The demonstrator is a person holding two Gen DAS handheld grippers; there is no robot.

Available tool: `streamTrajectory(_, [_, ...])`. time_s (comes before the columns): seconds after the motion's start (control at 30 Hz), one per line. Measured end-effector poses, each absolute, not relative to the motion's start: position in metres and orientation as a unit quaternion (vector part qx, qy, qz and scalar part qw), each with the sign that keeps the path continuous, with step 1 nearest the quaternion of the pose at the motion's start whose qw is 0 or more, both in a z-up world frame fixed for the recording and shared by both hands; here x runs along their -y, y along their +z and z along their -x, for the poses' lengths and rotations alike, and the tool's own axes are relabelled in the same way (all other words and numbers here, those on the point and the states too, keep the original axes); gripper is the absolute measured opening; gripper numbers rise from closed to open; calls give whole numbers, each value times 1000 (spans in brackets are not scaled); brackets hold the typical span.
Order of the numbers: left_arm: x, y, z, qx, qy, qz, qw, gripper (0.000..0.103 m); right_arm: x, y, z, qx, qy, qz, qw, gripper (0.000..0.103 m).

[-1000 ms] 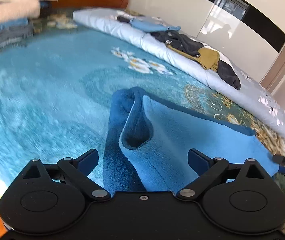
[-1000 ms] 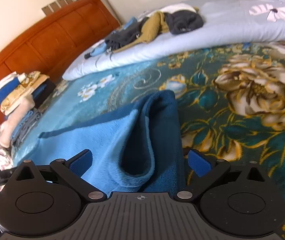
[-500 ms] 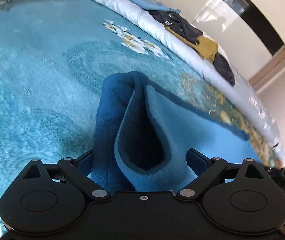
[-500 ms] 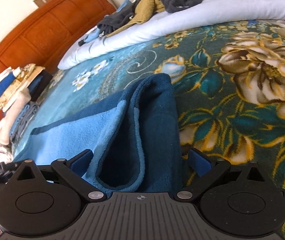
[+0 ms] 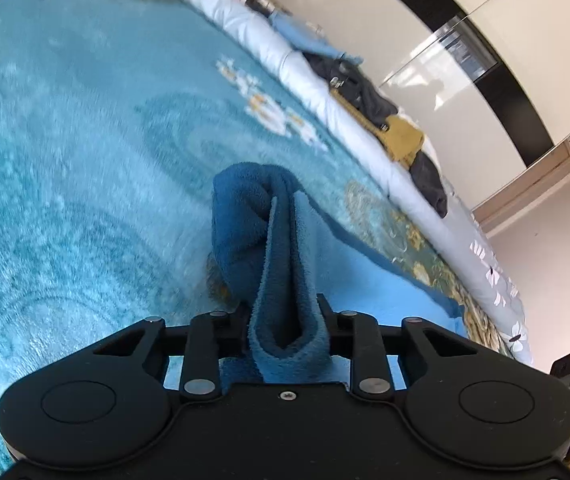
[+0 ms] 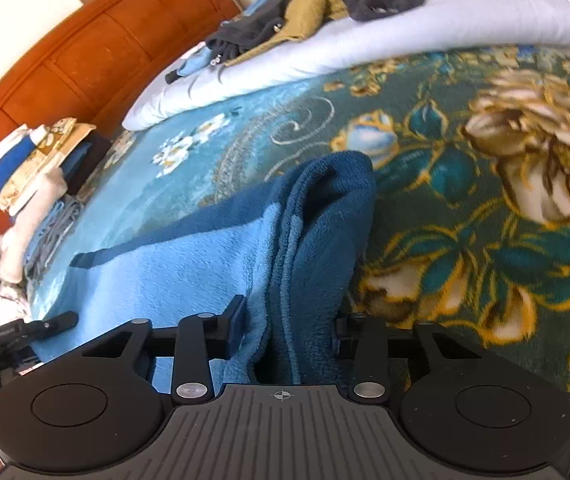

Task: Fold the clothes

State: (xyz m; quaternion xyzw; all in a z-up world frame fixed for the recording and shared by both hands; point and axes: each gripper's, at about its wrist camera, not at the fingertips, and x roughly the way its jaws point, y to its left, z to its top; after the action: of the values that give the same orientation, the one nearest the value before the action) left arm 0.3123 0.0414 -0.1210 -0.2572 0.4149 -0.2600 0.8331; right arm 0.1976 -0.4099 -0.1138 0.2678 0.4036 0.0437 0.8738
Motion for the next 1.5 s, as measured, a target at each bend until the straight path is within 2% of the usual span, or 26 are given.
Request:
streamTrajectory(0.4, [-79,-73,-315,-341,-220,236,883,25,374,-86,-254,-376,94,-246,888,30])
streamTrajectory(0.73, [-109,-117,-330,-377,-162,236,881,27,354,-110,-293,-407,97,-231,879,30])
streamTrajectory(0.9, [-113,-129,-336,-387,-155,237,877,32,345,-121,-311,-422,96,-227,873,35])
streamTrajectory(1.1, [-113,-121,-331,-388,-148,232,880,36,344,-124,-310,-426,85,-236,869,42])
streamTrajectory(1.23, [-112,-105,-321,-378,-145,207,891,37,347,-115,-300,-415,87,-235,875,42])
streamTrajectory(1.37, [-112,-87,-308,-363,-127,179,905,44,345,-99,-278,-394,89,-210,890,53])
streamTrajectory(1.43, [-112,-76,-300,-347,-124,176,913,48,344,-91,-268,-383,90,-197,898,65])
streamTrajectory(1.47, [-112,-71,-297,-339,-125,179,915,52,343,-87,-262,-378,91,-191,901,74])
streamTrajectory(1.5, [-111,-66,-293,-332,-126,182,917,53,343,-83,-257,-373,91,-185,905,77])
